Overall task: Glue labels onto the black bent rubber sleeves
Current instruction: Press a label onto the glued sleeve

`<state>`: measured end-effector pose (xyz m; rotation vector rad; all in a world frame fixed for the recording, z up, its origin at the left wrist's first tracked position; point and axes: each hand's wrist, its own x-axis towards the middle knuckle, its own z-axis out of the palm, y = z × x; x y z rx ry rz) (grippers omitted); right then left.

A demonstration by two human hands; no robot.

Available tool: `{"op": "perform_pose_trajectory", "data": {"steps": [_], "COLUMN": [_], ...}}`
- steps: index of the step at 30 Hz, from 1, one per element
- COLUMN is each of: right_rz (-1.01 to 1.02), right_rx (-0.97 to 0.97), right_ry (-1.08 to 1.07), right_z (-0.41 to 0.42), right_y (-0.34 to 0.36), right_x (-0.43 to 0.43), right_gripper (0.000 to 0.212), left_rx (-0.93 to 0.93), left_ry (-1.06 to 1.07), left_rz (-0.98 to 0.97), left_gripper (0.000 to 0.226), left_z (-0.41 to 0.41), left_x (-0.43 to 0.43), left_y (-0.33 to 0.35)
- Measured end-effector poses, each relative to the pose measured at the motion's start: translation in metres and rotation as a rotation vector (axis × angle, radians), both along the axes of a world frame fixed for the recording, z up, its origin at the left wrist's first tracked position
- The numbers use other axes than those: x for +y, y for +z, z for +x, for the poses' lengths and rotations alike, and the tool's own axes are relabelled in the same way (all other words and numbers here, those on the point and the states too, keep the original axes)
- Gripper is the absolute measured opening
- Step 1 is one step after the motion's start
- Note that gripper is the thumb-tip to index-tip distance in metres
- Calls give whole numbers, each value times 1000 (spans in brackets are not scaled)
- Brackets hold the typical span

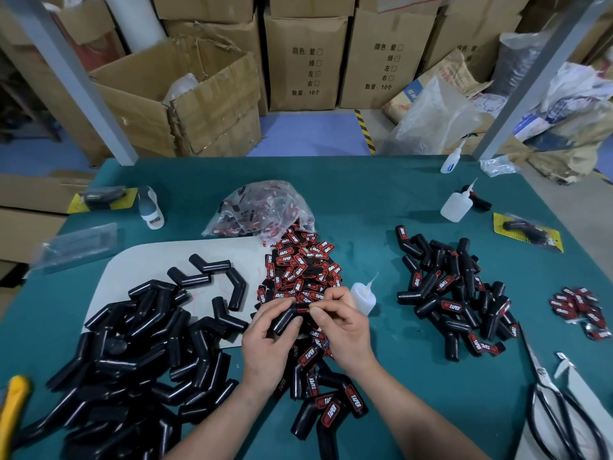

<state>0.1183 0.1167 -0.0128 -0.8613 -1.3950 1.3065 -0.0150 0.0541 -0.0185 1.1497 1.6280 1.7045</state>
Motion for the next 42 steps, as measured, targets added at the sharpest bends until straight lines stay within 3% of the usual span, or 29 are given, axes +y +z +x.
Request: {"op": "perform_pose_trajectory", "data": {"steps": [3, 9, 22, 28, 34, 42], "right_rz": [-6, 13, 29, 53, -80, -106], "right_rx": [0, -14, -73, -82, -71, -167], "right_ry": [8, 1, -18, -25, -120, -20], "right_z": [1, 0, -2, -2, 0, -2], "right_y": [1, -2, -4, -5, -4, -9], "right_x": [0, 0, -1, -1, -1, -4], "right_gripper": [10, 13, 10, 10, 13, 13], "left_rx": [-7, 0, -71, -118, -232, -298], "left_ry": [6, 12, 17, 7, 42, 27], "left_rz": [-2, -9, 31, -4, -56, -45], "left_gripper": [50, 61, 40, 52, 41, 44], "left_z": [0, 0, 1, 1, -1, 0], "left_x": [-1, 2, 0, 0, 2, 2], "left_y": [0, -3, 4, 3, 5, 7]}}
